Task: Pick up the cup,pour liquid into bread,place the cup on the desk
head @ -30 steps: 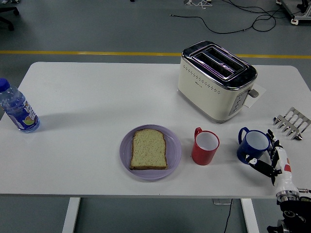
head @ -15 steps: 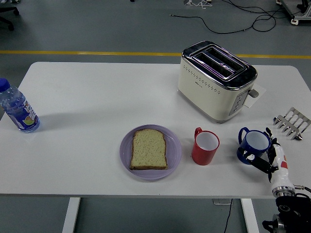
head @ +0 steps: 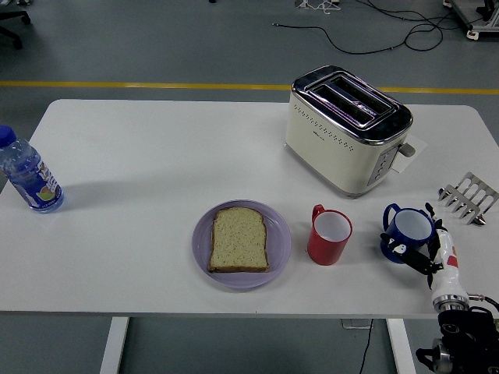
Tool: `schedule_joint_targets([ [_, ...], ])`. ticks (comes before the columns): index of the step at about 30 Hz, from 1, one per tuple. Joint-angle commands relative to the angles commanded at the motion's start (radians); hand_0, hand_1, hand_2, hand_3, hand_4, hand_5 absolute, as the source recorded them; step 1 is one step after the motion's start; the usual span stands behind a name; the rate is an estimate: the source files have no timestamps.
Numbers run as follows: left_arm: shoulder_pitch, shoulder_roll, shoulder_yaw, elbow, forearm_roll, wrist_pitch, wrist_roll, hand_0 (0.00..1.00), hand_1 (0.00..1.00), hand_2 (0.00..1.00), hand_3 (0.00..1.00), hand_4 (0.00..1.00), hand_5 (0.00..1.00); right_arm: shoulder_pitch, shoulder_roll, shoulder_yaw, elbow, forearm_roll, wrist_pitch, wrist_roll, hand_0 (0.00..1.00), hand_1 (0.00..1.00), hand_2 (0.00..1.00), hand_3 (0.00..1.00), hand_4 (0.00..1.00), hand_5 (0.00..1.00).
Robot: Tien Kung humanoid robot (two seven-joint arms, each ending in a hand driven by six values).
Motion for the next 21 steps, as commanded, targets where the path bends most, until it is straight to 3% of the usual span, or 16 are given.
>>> schedule_joint_targets([
  [2,0.0,0.0,0.001,0.0,-0.001,0.0,0.0,0.636,0.649,0.66,0.511,0.233,0.853,0.005,0.003,-0.004,-0.007,0.01,-0.007,0.011,0.937,0.83,0.933,0.998,0.982,0.117],
  [3,0.001,0.0,0.002,0.0,-0.001,0.0,0.0,0.636,0.648,0.66,0.511,0.233,0.854,0.008,0.005,-0.005,-0.012,0.017,-0.011,0.018,0.876,0.74,0.864,0.973,0.974,0.121],
  [8,0.0,0.0,0.003,0.0,-0.001,0.0,0.0,0.636,0.648,0.66,0.511,0.233,0.854,0.015,0.008,-0.007,-0.02,0.03,-0.013,0.026,0.876,0.74,0.864,0.973,0.974,0.121],
  [9,0.0,0.0,0.002,0.0,-0.001,0.0,0.0,0.636,0.647,0.66,0.511,0.233,0.854,0.017,0.009,-0.007,-0.022,0.037,-0.013,0.027,0.809,0.657,0.785,0.922,0.946,0.122],
  [14,-0.001,0.0,0.004,0.0,-0.001,0.0,0.001,0.636,0.647,0.66,0.511,0.233,0.854,0.024,0.013,-0.018,-0.038,0.06,-0.009,0.042,0.809,0.657,0.785,0.922,0.946,0.122],
  [15,-0.001,0.0,0.004,0.0,-0.001,0.0,0.001,0.636,0.646,0.659,0.511,0.233,0.854,0.024,0.013,-0.018,-0.039,0.061,-0.009,0.043,0.717,0.575,0.698,0.878,0.91,0.113],
  [20,0.0,0.0,0.005,0.0,-0.003,0.0,0.001,0.636,0.646,0.659,0.511,0.233,0.854,0.029,0.015,-0.021,-0.052,0.081,-0.013,0.059,0.717,0.575,0.698,0.878,0.91,0.113],
  [21,0.001,0.0,0.006,0.0,-0.003,0.0,0.001,0.636,0.647,0.66,0.508,0.233,0.853,0.028,0.015,-0.022,-0.053,0.087,-0.014,0.063,0.659,0.528,0.631,0.793,0.862,0.097],
])
